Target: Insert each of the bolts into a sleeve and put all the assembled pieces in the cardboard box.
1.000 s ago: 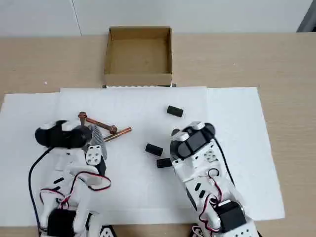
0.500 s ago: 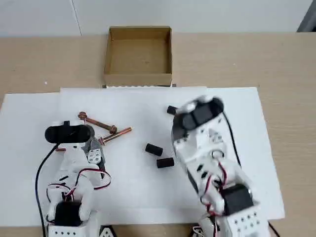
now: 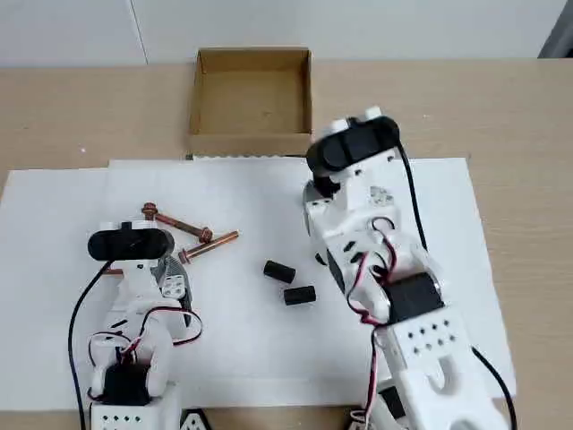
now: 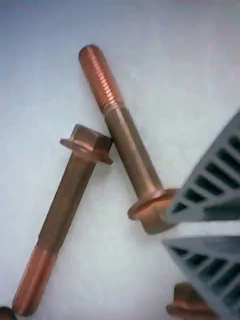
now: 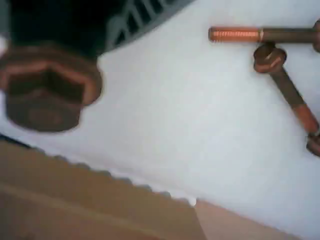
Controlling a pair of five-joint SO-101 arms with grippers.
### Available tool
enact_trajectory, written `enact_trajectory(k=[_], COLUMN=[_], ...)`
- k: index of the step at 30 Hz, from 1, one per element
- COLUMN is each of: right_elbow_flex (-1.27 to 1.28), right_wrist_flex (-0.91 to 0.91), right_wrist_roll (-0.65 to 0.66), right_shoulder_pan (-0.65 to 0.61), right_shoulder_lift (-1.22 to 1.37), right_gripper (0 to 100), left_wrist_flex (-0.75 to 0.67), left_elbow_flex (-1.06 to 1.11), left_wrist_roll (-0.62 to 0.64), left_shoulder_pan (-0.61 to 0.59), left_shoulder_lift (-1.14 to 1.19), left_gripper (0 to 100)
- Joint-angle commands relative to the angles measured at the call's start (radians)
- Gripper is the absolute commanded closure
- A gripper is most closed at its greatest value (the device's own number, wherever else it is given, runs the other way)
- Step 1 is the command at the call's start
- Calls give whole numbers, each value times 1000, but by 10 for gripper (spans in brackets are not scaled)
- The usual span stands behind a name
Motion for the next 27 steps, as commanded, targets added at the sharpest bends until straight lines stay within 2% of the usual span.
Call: enact_trajectory(k=[1,18,27], right_elbow_flex=[-110,-743,-939], right_wrist_flex=[-84,-102,-102], right_wrist_roll=[-8,-3,-3], right_shoulder_pan=[8,12,13], right_shoulder_lift=[67,702,929], right_gripper=[995,995,995], left_wrist_flex=[2,2,2], left_elbow_flex=[-4,-4,-4], left_wrist_roll=[0,0,0], left_shoulder_pan=[-3,-3,-3], left_shoulder_lift=[-11,-11,-11], left_gripper=[994,994,994])
